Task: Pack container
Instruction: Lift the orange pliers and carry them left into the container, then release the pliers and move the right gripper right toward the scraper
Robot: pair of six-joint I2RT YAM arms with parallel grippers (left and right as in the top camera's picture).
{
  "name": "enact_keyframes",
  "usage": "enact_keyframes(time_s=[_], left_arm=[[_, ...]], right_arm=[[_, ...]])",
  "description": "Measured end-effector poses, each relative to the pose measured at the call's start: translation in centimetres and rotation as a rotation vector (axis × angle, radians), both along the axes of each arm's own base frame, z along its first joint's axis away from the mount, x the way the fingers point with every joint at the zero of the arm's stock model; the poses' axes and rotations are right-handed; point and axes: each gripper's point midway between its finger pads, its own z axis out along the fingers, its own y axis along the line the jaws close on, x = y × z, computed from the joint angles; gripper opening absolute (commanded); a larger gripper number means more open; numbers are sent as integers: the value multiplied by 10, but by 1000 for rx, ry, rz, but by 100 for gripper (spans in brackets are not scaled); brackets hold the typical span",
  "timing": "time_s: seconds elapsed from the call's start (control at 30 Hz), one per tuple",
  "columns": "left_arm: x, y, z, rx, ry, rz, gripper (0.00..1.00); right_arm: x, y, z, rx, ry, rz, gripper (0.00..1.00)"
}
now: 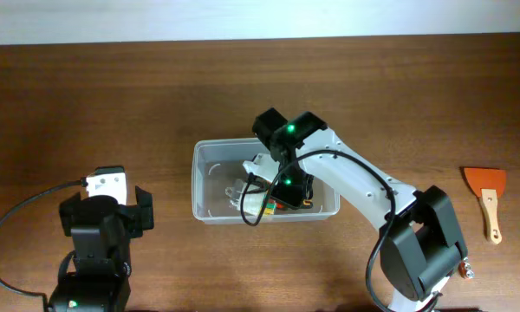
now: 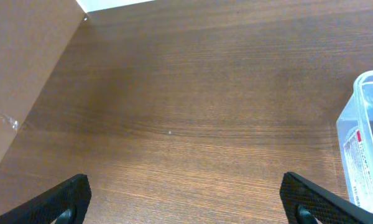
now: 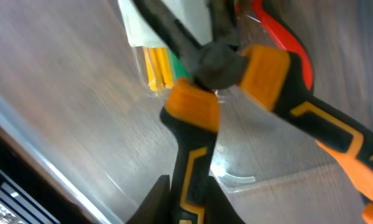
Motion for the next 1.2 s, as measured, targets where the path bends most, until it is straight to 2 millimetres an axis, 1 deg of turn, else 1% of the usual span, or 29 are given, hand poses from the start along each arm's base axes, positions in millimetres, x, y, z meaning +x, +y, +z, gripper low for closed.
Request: enact_keyframes(time_s=[0.03, 0.1, 0.13, 0.27, 0.37, 0.47, 0.57, 0.6, 0.63, 0.67, 0.7, 0.73, 0.8, 0.87, 0.93, 1.03, 1.13, 1.2], left_arm=[[0, 0, 0, 0, 0, 0, 99], [0, 0, 0, 0, 0, 0, 99], [0, 0, 0, 0, 0, 0, 99], [0, 0, 0, 0, 0, 0, 99], [0, 0, 0, 0, 0, 0, 99], [0, 0, 0, 0, 0, 0, 99], [0, 0, 0, 0, 0, 0, 99], [0, 0, 0, 0, 0, 0, 99], [0, 0, 0, 0, 0, 0, 99], [0, 0, 0, 0, 0, 0, 99], [0, 0, 0, 0, 0, 0, 99], [0, 0, 0, 0, 0, 0, 99], [0, 0, 0, 0, 0, 0, 99], [0, 0, 0, 0, 0, 0, 99], [0, 0, 0, 0, 0, 0, 99], [0, 0, 0, 0, 0, 0, 99], [0, 0, 0, 0, 0, 0, 99], [0, 0, 0, 0, 0, 0, 99]], right_arm=[[0, 0, -1, 2, -2, 1, 23], [2, 2, -1, 8, -7, -1, 25], [2, 2, -1, 10, -9, -1, 31], [6, 5, -1, 21, -24, -1, 36], [7, 4, -1, 14, -27, -13, 38], [7, -3, 4, -28, -31, -49, 48], [14, -9, 26, -72, -55, -99, 67], [18, -11, 35, -82, -70, -112, 81], [22, -14, 45, -91, -86, -133, 99], [30, -21, 63, -101, -110, -175, 99], [32, -23, 68, -102, -118, -181, 99], [37, -29, 80, -105, -132, -205, 99], [48, -43, 99, -105, -161, -274, 99], [57, -59, 112, -107, -177, -349, 99], [62, -79, 121, -119, -178, -430, 99], [64, -107, 126, -140, -162, -546, 99], [67, -130, 132, -136, -171, -633, 99], [66, -144, 142, -124, -185, -686, 99]])
